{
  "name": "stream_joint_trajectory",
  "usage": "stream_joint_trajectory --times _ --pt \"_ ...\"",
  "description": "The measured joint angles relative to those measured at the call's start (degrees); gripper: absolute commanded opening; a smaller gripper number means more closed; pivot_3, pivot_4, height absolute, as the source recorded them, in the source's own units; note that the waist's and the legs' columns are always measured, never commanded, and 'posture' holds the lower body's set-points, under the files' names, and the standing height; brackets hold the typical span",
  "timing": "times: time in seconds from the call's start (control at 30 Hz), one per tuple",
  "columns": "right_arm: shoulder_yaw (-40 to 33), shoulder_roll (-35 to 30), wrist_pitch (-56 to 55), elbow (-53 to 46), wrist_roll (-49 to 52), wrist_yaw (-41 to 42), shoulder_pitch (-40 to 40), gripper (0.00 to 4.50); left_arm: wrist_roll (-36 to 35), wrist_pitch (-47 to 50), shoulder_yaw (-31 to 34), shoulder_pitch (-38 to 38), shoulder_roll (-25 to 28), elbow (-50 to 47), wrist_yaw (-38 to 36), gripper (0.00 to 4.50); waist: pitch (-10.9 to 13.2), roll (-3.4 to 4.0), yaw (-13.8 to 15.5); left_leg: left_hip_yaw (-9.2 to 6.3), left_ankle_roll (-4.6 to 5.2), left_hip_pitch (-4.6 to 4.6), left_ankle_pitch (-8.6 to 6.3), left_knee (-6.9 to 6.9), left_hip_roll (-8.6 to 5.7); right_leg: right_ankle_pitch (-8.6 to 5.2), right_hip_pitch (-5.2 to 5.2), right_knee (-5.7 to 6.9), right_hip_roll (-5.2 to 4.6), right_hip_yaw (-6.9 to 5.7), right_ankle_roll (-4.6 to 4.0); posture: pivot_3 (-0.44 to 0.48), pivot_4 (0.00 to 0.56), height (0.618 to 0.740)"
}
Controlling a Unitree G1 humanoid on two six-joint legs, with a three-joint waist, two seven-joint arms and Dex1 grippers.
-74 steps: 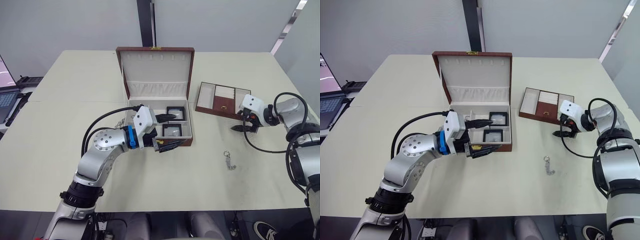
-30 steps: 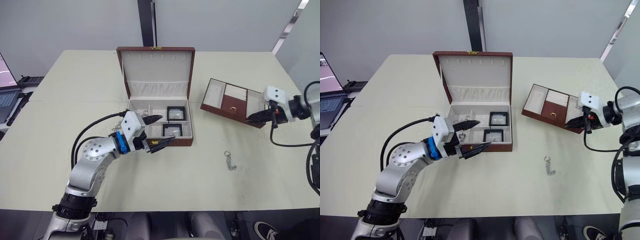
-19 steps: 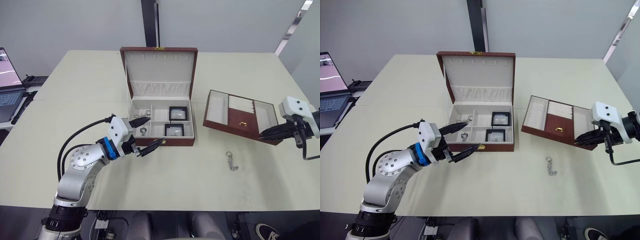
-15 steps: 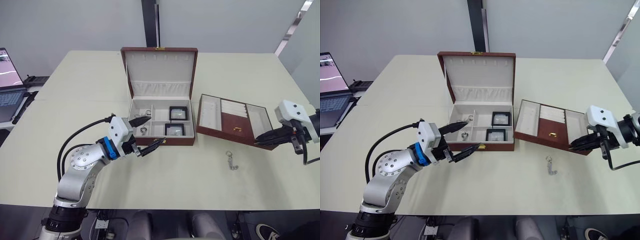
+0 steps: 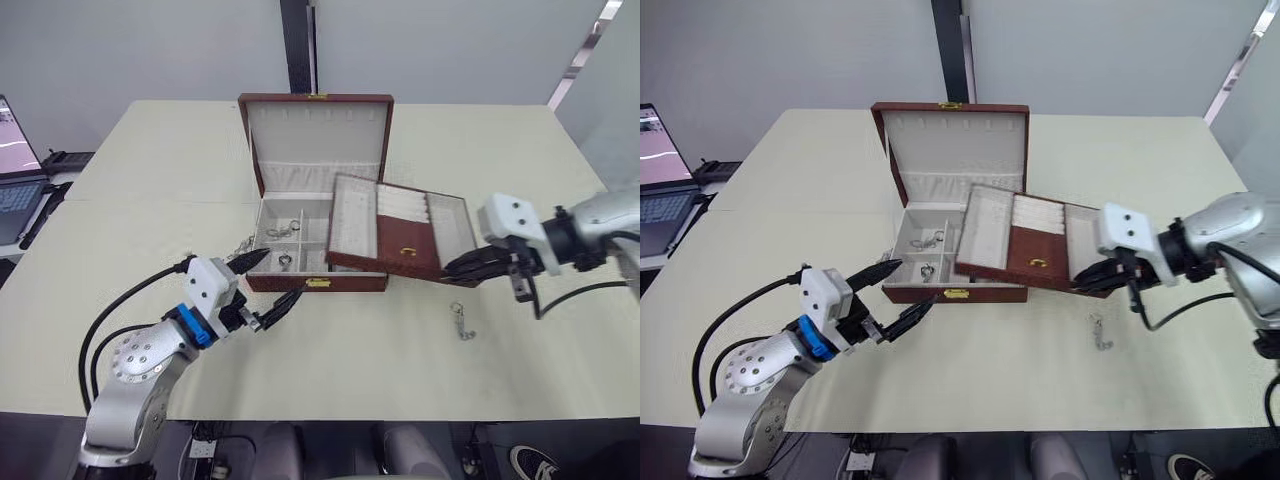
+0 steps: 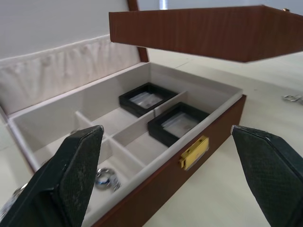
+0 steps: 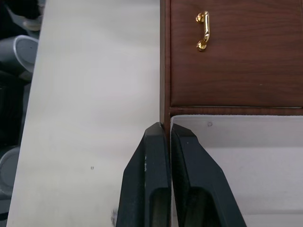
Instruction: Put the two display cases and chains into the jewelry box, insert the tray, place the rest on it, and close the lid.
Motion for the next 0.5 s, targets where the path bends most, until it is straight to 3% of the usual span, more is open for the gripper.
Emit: stream_joint_trajectory --times 0.23,0.5 --pt "8.72 10.21 2.86 4.68 -5.95 -3.62 -9.30 0.01 -1.46 0.75 5.01 9.29 -0.93 -5.44 3.70 4.50 0.01 -0.04 0.08 0.01 0.00 -0.01 0.00 -0.02 0.01 -0.02 -0.01 0.00 -0.02 -0.03 -0.05 0.000 0.150 0.740" --pt "13.13 17.35 4.73 8.92 -10.09 -5.98 -14.41 0.01 -2.13 0.88 6.86 13.23 -2.35 -8.62 7.24 4.50 0.00 -0.08 0.31 -0.01 0.00 -0.02 0.00 -0.02 0.02 -0.07 -0.02 0.01 -0.02 -0.10 -0.13 0.000 0.150 0.740"
